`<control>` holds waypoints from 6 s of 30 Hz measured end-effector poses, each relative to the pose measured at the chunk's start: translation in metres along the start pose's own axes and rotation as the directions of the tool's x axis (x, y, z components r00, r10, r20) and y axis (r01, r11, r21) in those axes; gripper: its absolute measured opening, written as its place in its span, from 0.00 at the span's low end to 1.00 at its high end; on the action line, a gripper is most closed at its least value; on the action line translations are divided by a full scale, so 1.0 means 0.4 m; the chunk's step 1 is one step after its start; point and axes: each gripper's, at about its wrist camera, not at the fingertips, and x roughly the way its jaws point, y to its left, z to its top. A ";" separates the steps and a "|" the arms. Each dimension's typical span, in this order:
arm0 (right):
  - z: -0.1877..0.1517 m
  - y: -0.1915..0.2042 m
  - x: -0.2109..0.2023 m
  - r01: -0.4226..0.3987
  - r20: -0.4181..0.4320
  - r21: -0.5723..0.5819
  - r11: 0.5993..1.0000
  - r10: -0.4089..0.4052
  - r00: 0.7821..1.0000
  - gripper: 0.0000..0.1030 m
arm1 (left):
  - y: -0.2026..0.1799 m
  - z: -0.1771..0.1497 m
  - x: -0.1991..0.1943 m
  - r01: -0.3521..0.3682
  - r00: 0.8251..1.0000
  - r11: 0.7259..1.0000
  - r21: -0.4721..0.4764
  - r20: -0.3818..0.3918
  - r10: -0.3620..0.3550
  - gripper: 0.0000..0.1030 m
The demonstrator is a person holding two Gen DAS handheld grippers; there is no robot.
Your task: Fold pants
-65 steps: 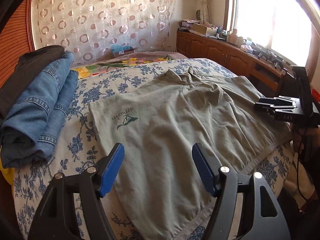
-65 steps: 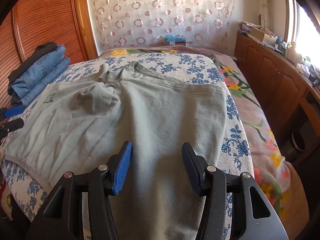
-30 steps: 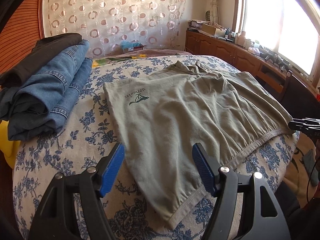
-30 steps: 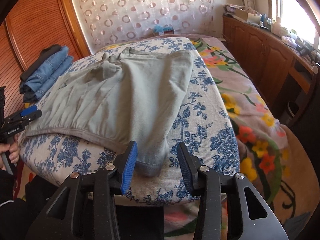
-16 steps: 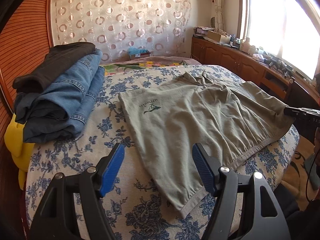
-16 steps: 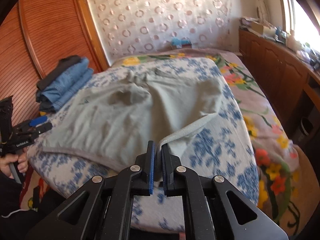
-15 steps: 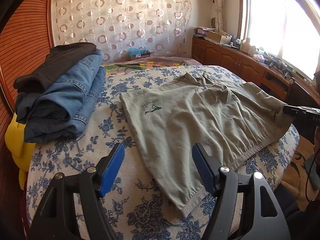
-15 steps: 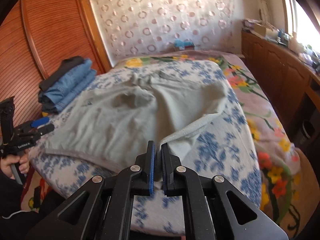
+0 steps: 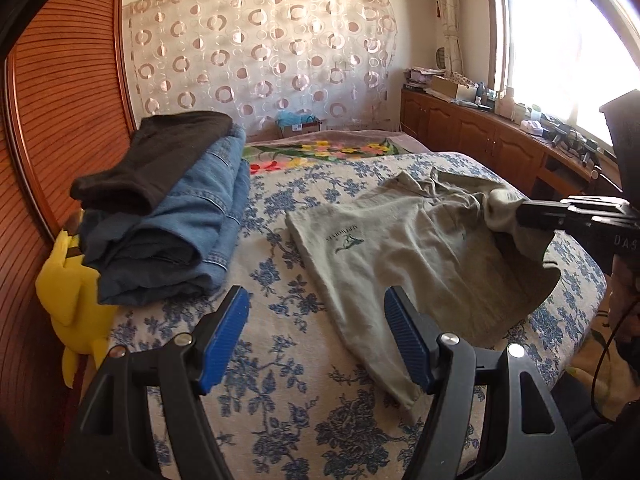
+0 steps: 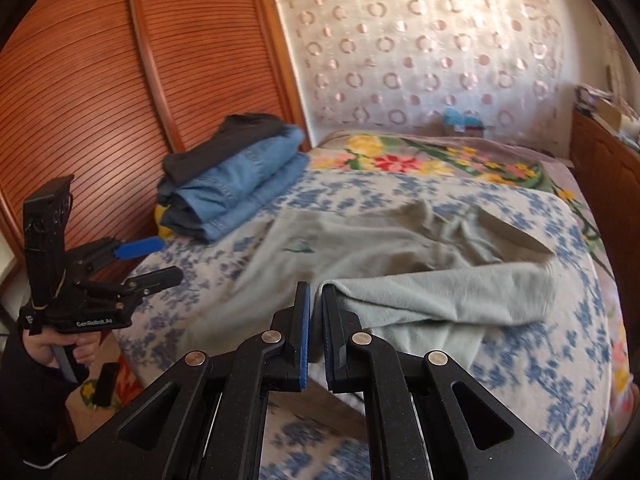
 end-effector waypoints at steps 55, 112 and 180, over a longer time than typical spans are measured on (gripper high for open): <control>-0.092 -0.211 0.129 0.214 -0.215 -0.018 0.977 -0.213 0.953 0.40 | -0.068 -0.083 0.104 0.085 0.989 0.996 -0.041 -0.119 -0.089 0.68; 0.159 0.012 0.288 0.090 -0.146 -0.198 0.976 -0.120 0.982 0.32 | 0.059 -0.126 0.047 0.047 0.995 0.990 -0.132 -0.085 -0.059 0.68; -0.200 -0.027 -0.028 0.093 -0.121 0.004 0.996 -0.092 0.988 0.00 | -0.101 -0.178 0.016 0.154 0.982 0.988 -0.013 -0.109 -0.154 0.06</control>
